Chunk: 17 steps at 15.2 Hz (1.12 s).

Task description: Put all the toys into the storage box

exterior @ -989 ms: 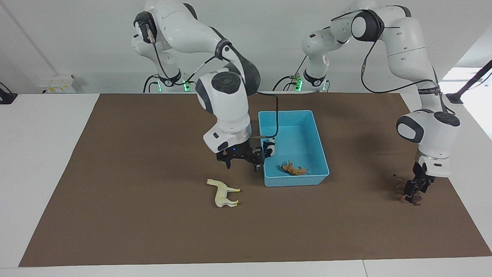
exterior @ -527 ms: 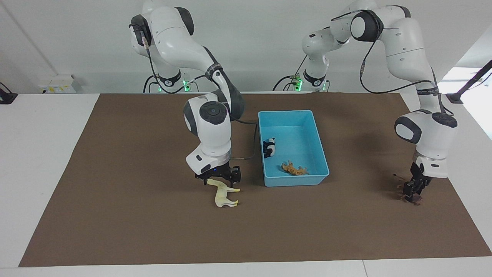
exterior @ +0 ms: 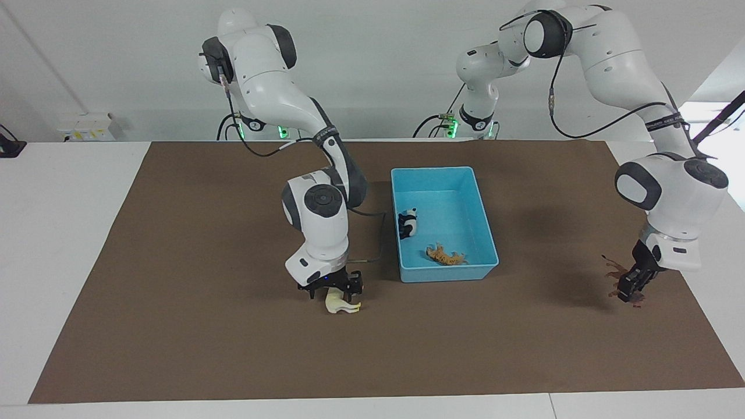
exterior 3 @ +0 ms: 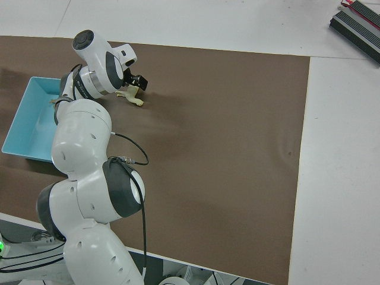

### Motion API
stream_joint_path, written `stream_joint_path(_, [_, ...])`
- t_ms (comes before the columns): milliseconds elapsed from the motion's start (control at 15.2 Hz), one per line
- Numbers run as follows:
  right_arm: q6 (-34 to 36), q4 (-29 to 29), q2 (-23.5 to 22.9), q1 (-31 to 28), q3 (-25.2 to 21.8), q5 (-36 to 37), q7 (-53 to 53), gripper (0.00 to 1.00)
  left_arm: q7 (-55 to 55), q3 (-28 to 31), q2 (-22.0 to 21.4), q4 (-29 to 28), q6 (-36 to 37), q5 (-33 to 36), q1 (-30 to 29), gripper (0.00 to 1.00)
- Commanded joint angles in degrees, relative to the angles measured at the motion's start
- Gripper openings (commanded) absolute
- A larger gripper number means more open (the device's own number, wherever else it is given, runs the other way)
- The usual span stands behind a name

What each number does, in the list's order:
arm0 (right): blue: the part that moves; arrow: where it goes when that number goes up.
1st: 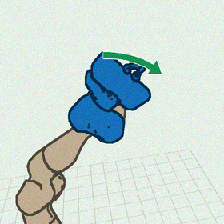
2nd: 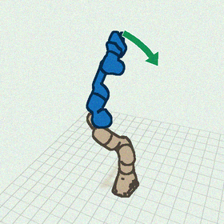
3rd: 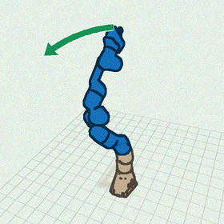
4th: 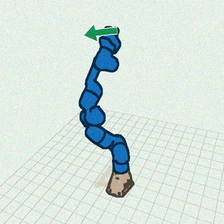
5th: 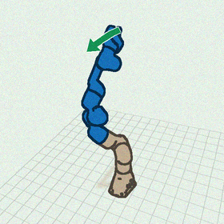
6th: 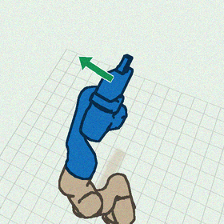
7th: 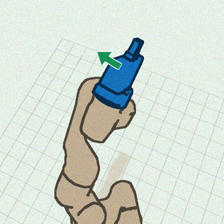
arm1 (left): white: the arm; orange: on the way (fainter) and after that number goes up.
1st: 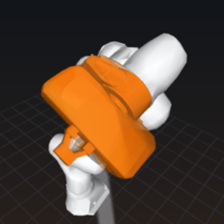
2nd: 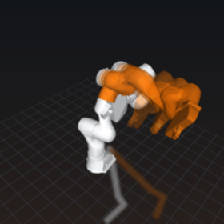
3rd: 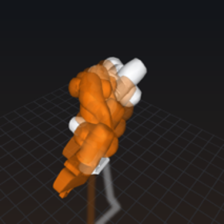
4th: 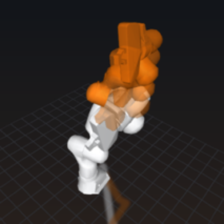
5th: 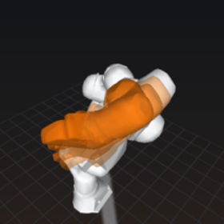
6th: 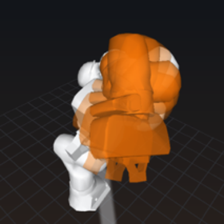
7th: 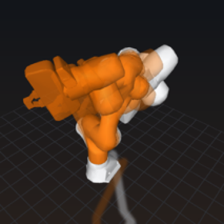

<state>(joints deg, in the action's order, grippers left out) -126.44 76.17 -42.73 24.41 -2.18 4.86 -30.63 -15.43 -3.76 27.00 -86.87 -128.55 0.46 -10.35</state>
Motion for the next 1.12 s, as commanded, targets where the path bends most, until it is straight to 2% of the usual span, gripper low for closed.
stream_joint_path(0, [-2.2,3.0,0.6,-0.8,0.5,1.0,2.4,1.0,-6.3,0.9,-6.7,-1.2,10.4,-0.5,4.7,0.0])
stream_joint_path(132, [-6.2,6.1,1.1,-0.9,0.5,1.0,2.9,0.99,-14.8,0.9,-9.6,-1.5,15.9,-0.5,10.6,0.0])
stream_joint_path(198, [-6.6,6.6,1.2,-1.1,0.5,1.0,2.9,0.54,-19.9,0.9,-10.7,-2.0,17.0,-0.5,13.4,0.0])
stream_joint_path(264, [-5.8,6.2,1.4,-1.1,0.5,0.5,2.9,0.01,-24.2,0.9,-11.9,-3.4,17.0,-0.5,16.2,0.0])
stream_joint_path(330, [-4.4,5.9,1.8,-0.5,0.5,-0.2,2.6,0.0,-26.9,0.9,-12.8,-5.3,16.6,-0.5,19.0,0.0])
stream_joint_path(527, [6.4,-0.7,1.2,-0.6,0.6,0.2,2.4,0.0,-29.7,0.7,-16.4,-13.6,14.0,-0.5,24.3,0.0])
stream_joint_path(725, [10.8,-4.2,1.5,-0.9,0.9,0.1,2.6,0.0,-32.1,0.8,-20.6,-23.7,8.9,-0.5,30.4,0.0])
stream_joint_path(791, [12.3,-5.4,1.5,-0.9,1.1,0.1,2.6,0.0,-31.9,0.8,-21.5,-25.6,8.1,-0.5,31.1,0.23])
stream_joint_path(857, [15.1,-7.6,1.6,-0.7,1.2,0.1,2.3,0.0,-31.4,0.8,-21.6,-25.9,8.4,-0.5,31.1,0.75])
stream_joint_path(923, [18.3,-10.1,1.8,-0.2,1.2,0.1,1.9,0.0,-31.3,0.8,-21.6,-25.7,8.6,-0.5,31.1,1.0])
stream_joint_path(1055, [23.7,-14.2,2.0,0.0,1.7,-0.9,0.3,0.0,-31.3,0.8,-22.6,-24.9,10.1,-0.5,31.1,1.0])
